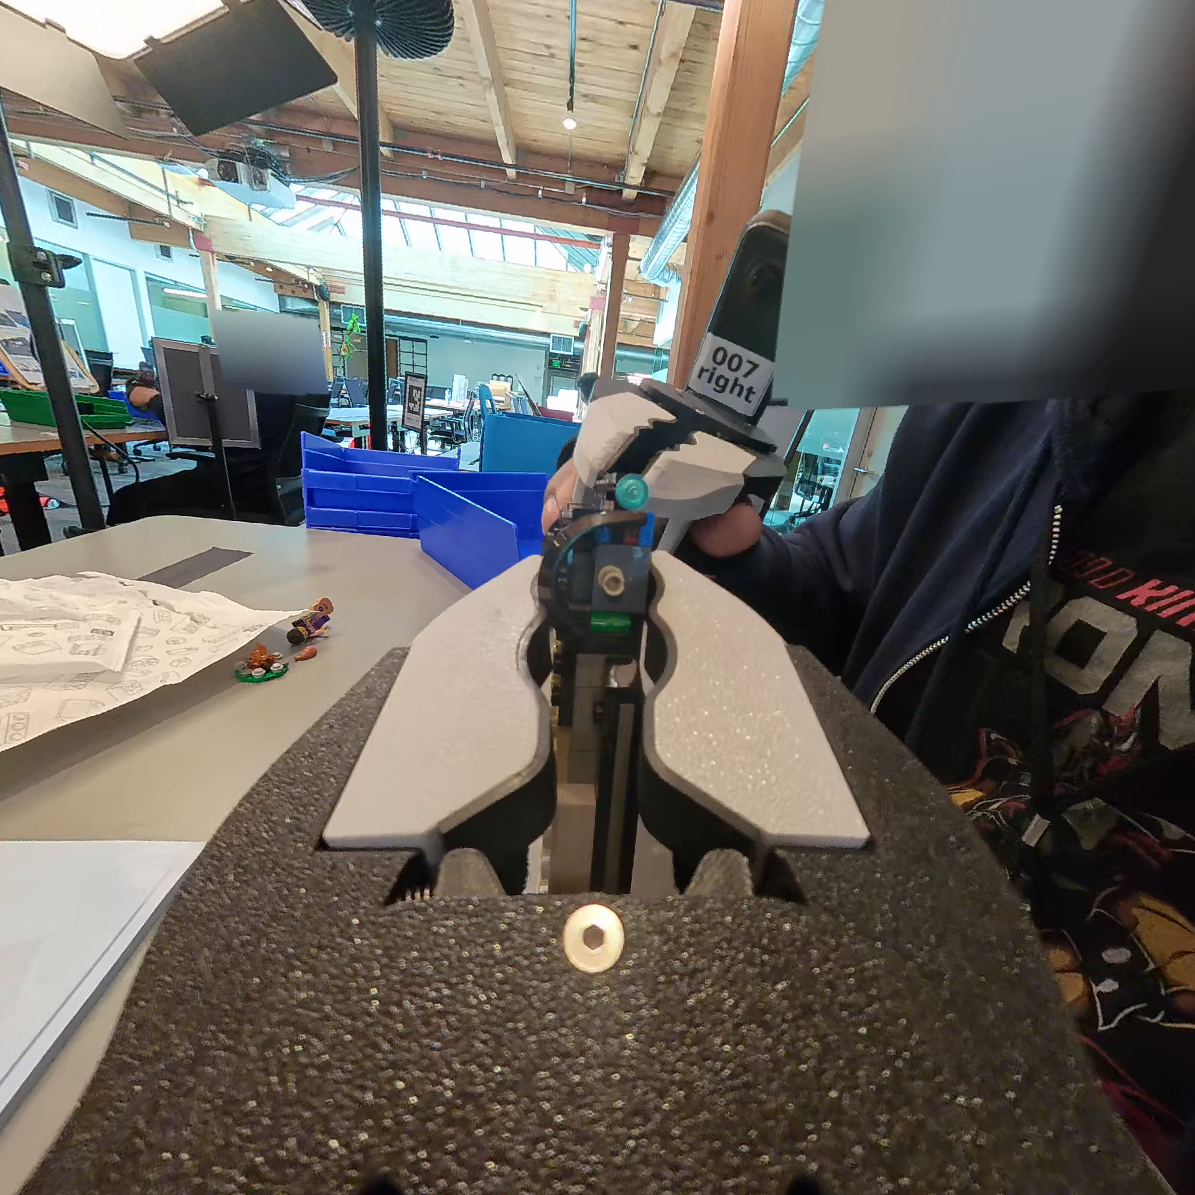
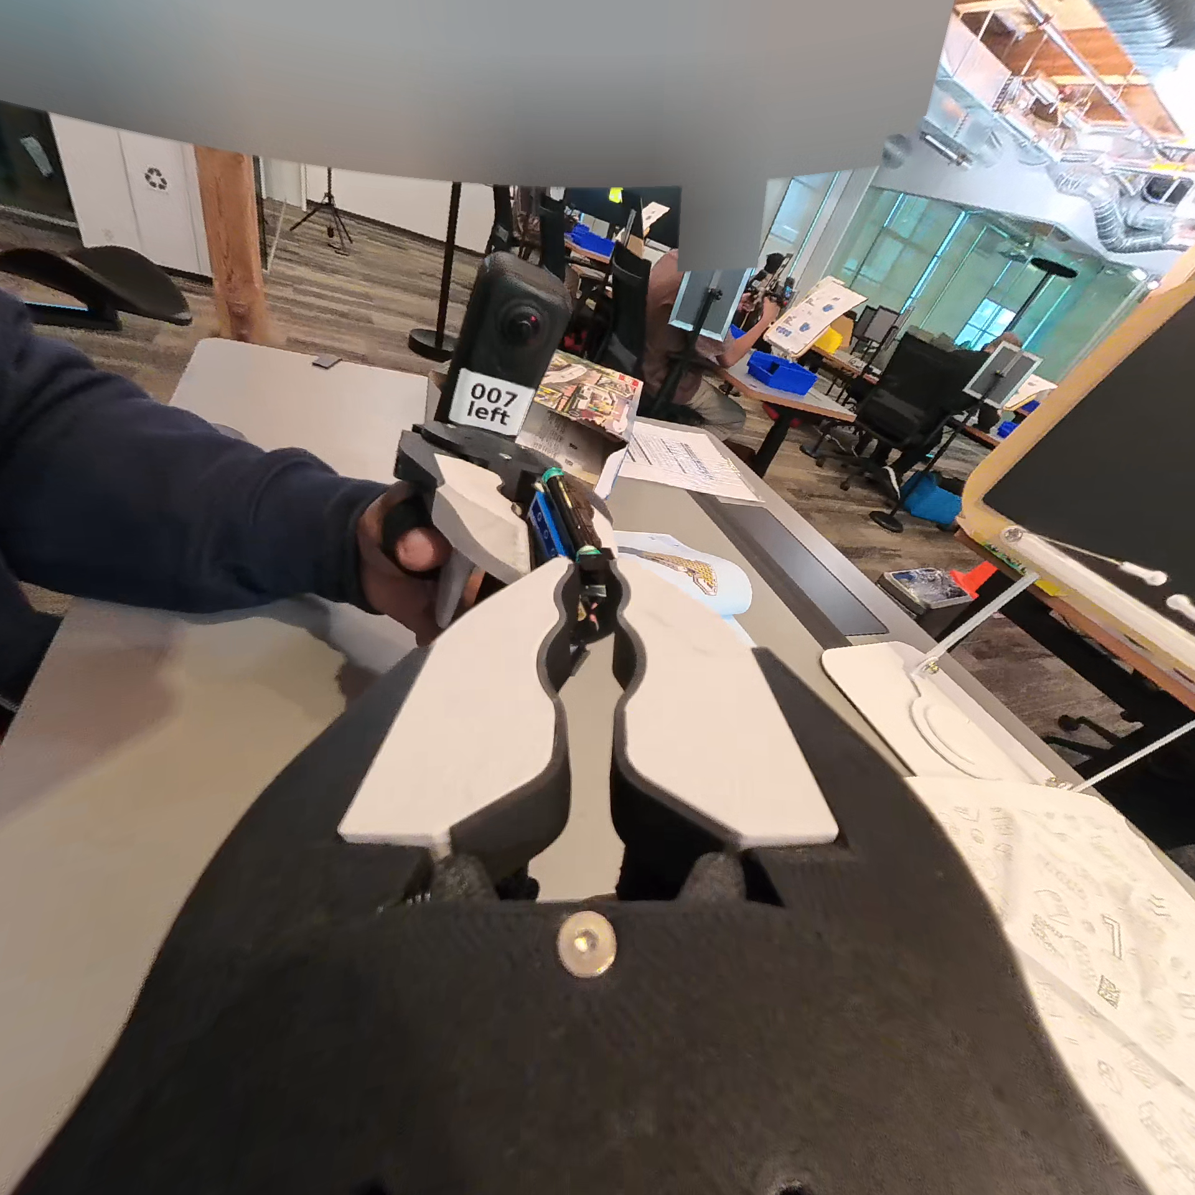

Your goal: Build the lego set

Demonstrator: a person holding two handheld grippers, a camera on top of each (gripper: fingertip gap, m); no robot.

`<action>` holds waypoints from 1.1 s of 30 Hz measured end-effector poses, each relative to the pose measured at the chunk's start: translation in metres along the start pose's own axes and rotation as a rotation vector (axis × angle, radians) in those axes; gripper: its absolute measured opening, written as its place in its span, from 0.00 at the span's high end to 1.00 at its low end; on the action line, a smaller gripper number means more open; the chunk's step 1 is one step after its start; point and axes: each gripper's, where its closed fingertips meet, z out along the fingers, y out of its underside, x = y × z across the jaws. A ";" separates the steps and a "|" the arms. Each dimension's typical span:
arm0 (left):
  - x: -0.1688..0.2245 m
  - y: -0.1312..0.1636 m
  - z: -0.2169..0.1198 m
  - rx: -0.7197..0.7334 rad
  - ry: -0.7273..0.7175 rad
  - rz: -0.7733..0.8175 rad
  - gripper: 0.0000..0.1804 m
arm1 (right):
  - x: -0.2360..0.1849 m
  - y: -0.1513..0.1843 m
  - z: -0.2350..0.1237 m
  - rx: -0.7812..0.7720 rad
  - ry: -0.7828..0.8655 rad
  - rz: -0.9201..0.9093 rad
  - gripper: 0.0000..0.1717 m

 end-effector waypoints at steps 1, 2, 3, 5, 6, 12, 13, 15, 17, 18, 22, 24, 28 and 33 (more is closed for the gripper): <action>0.001 0.001 0.000 -0.007 0.005 0.005 0.86 | -0.001 0.000 0.000 -0.002 -0.012 -0.006 0.96; 0.002 0.002 0.000 -0.018 0.011 0.011 0.86 | -0.003 0.001 -0.001 -0.012 -0.035 -0.011 0.96; 0.002 0.004 0.000 -0.033 0.015 0.018 0.86 | -0.004 0.003 -0.002 -0.027 -0.063 -0.014 0.96; 0.004 0.007 0.001 -0.058 0.019 0.040 0.86 | -0.006 0.005 -0.004 -0.059 -0.114 -0.039 0.96; 0.004 0.008 0.001 -0.068 0.019 0.050 0.86 | -0.007 0.006 -0.005 -0.076 -0.130 -0.063 0.96; 0.006 0.010 0.001 -0.103 0.026 0.083 0.86 | -0.011 0.010 -0.007 -0.167 -0.197 -0.173 0.95; 0.006 0.011 0.001 -0.105 0.026 0.085 0.86 | -0.012 0.010 -0.007 -0.174 -0.205 -0.181 0.95; 0.006 0.011 0.001 -0.109 0.026 0.088 0.86 | -0.012 0.010 -0.007 -0.187 -0.218 -0.191 0.94; 0.006 0.012 0.001 -0.114 0.027 0.092 0.86 | -0.013 0.011 -0.007 -0.196 -0.232 -0.193 0.93; 0.007 0.012 0.001 -0.118 0.027 0.095 0.86 | -0.014 0.011 -0.007 -0.199 -0.236 -0.193 0.93; 0.007 0.013 0.001 -0.123 0.028 0.102 0.86 | -0.012 0.010 -0.007 -0.205 -0.237 -0.199 0.92; 0.007 0.013 0.001 -0.125 0.028 0.104 0.86 | -0.012 0.010 -0.007 -0.211 -0.245 -0.199 0.93; 0.005 0.014 0.001 -0.125 0.017 0.102 0.86 | -0.012 0.012 -0.006 -0.229 -0.239 -0.205 0.95; 0.003 0.011 0.000 -0.103 0.003 0.084 0.86 | -0.008 0.010 -0.003 -0.201 -0.185 -0.172 0.96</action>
